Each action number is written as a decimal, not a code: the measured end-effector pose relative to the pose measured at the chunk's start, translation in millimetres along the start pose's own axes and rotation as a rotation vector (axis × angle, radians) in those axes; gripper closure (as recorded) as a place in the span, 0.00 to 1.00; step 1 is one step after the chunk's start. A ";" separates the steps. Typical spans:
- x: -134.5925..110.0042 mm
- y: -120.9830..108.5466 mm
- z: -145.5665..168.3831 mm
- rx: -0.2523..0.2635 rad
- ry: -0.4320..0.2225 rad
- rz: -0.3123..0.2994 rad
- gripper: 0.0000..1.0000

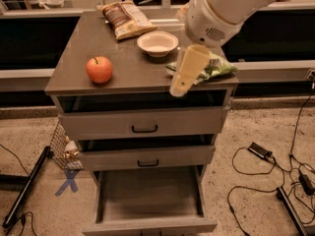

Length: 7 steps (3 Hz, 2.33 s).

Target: Place apple into bottom drawer

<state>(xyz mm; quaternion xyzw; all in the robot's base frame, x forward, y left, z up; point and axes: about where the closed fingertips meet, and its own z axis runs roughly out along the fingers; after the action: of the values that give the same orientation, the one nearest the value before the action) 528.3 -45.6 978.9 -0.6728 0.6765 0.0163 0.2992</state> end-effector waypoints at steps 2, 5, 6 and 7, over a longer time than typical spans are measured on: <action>-10.7 -87.4 53.0 0.085 -0.201 0.217 0.00; -44.3 -108.7 113.3 0.068 -0.313 0.267 0.00; -86.0 -103.3 139.1 0.066 -0.393 0.258 0.00; -130.4 -87.5 178.8 0.004 -0.468 0.245 0.00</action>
Offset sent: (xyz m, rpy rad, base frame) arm 0.1672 0.0334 -0.0312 0.4824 0.0734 -0.2896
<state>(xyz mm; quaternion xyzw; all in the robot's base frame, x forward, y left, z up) 666.2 139.5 921.2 -0.5631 0.6652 0.2064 0.4448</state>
